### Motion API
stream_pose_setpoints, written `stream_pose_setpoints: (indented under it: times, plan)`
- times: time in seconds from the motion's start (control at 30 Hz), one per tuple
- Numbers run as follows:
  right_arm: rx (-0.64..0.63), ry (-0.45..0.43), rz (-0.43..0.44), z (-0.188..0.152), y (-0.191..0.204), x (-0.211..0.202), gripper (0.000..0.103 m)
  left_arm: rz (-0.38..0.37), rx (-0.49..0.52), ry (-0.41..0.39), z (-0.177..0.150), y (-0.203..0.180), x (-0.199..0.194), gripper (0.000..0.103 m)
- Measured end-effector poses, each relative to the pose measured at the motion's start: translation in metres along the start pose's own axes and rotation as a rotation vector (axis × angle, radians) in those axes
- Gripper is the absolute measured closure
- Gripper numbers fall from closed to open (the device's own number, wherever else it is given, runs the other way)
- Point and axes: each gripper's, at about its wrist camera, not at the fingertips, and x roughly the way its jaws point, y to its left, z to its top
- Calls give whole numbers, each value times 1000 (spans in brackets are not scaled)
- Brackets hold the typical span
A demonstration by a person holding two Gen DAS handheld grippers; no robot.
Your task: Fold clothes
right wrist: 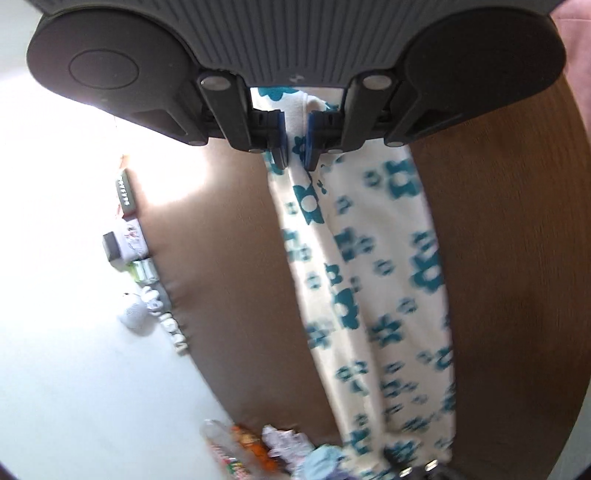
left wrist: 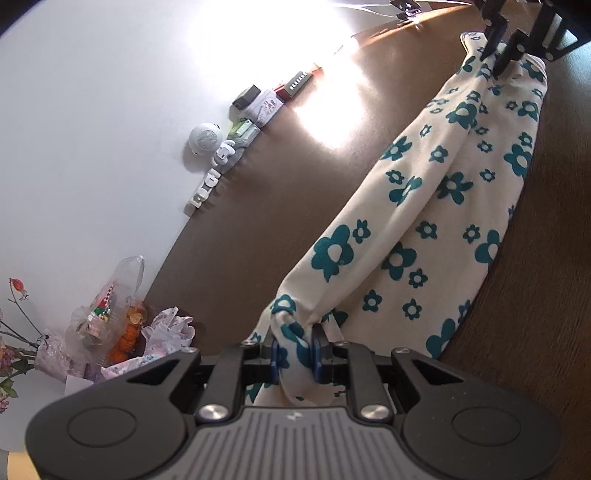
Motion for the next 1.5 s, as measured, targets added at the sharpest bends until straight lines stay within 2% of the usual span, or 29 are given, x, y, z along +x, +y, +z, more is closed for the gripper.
stream_pose_setpoints:
  times: [0.1, 0.27, 0.3, 0.43, 0.53, 0.63, 0.7, 0.77, 0.83, 0.87, 1.03, 1.17, 1.3, 1.5]
  plan:
    - [-25, 13, 27, -10, 21, 7, 95, -24, 17, 18, -7, -8, 4, 88]
    - [48, -10, 37, -17, 15, 9, 94, -25, -1, 18, -13, -12, 6, 88]
    - [53, -18, 25, -18, 14, 9, 94, -23, -3, 16, -13, -12, 6, 88]
    - [11, -49, -114, -16, 7, 3, 95, -10, -4, 3, -11, -10, 4, 88]
    - [29, -47, -128, -14, -3, 8, 95, -7, -6, -4, -8, -9, 4, 88]
    - [25, -14, -63, -18, 5, 22, 95, -17, -2, 3, -9, -13, 7, 88]
    - [18, -15, -49, -20, 12, 25, 94, -23, -2, 9, -11, -15, 10, 87]
    - [62, -24, -27, -21, 6, 22, 88, -14, -14, 12, -12, -16, 10, 87]
    - [155, -51, 7, -26, -9, 13, 55, -14, -20, 7, -13, -15, 10, 87]
    - [209, -65, 26, -31, -20, 6, 53, -14, -22, 5, -13, -15, 10, 87]
    - [505, -126, 73, -59, -77, -30, 53, -14, -23, 1, -13, -15, 9, 85]
    - [599, -145, 115, -61, -94, -32, 53, -12, -25, -3, -13, -14, 9, 84]
    - [587, -170, 201, -34, -88, -14, 53, -11, -33, -3, -14, -13, 8, 83]
    - [419, -231, 330, 42, -62, 9, 53, -15, -50, -4, -14, -12, 12, 83]
